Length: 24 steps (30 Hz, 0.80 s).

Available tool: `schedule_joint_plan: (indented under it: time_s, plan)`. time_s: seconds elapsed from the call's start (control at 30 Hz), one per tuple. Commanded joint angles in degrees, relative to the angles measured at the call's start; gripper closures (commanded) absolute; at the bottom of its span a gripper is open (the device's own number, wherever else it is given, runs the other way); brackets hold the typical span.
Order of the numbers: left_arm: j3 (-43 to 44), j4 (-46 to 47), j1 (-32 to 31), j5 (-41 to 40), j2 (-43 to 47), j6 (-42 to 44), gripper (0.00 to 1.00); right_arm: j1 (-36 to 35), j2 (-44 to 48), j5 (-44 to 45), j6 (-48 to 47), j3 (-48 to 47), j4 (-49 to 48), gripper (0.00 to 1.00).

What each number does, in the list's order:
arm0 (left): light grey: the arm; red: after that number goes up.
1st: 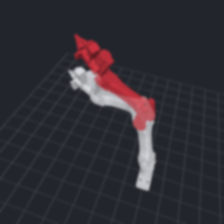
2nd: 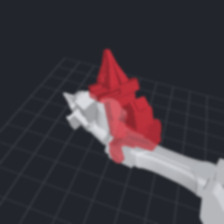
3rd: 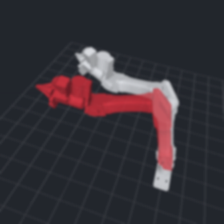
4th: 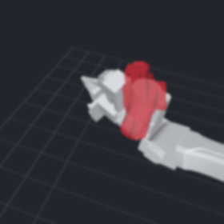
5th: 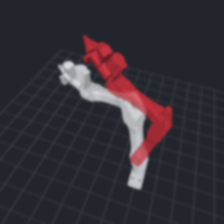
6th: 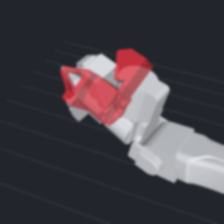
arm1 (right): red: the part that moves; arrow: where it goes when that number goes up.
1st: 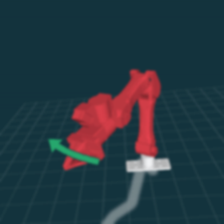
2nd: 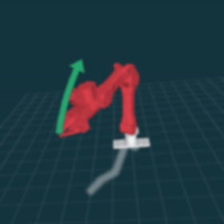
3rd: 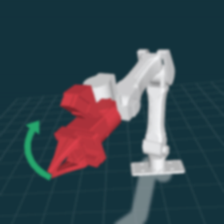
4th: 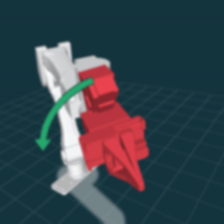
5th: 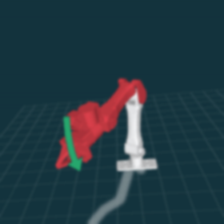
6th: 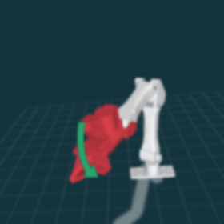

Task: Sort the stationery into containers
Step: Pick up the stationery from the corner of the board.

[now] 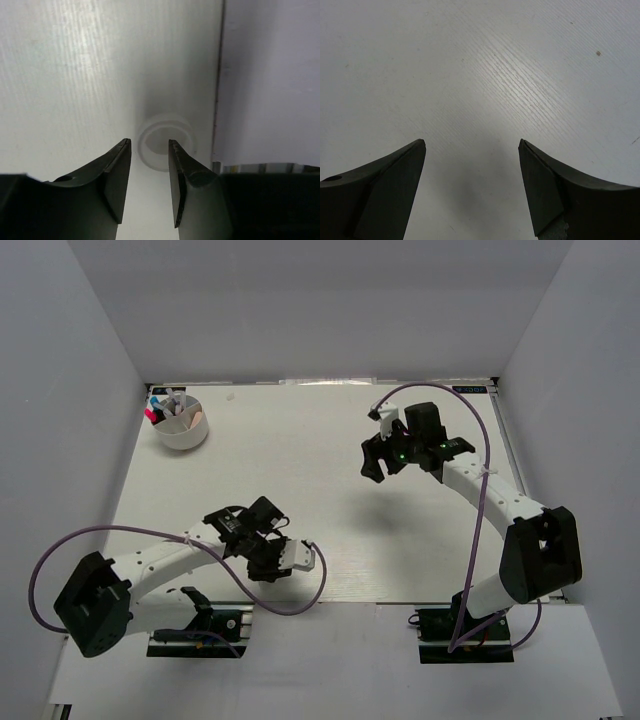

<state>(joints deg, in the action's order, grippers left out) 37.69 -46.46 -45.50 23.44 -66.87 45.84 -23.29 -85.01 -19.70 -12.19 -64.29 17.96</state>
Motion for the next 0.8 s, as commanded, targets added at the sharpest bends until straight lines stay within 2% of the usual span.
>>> schedule_joint_plan:
  time_s: [0.0,0.17,0.33,0.5,0.77]
  plan:
    - [-1.3,8.22,-1.34,-8.04,0.25,-4.45,0.54,0.35,2.13,-1.04,0.06,0.31,0.32,0.2]
    - [-2.89,10.16,-1.35,-11.49,-0.36,-4.54,0.56,0.35,2.83,-1.21,-0.12,1.1,0.41,0.2]
    - [-4.47,7.09,-1.35,-7.72,-1.24,-1.99,0.56,0.52,3.1,-1.21,-0.47,1.01,0.59,0.2]
    - [-6.66,7.17,-1.35,-7.45,0.25,-1.55,0.56,0.7,3.01,-1.56,-0.65,0.92,0.85,0.2]
    - [-2.28,4.63,-0.3,-4.55,2.18,-3.22,0.56,0.52,2.92,-1.74,-0.91,0.84,1.03,0.2]
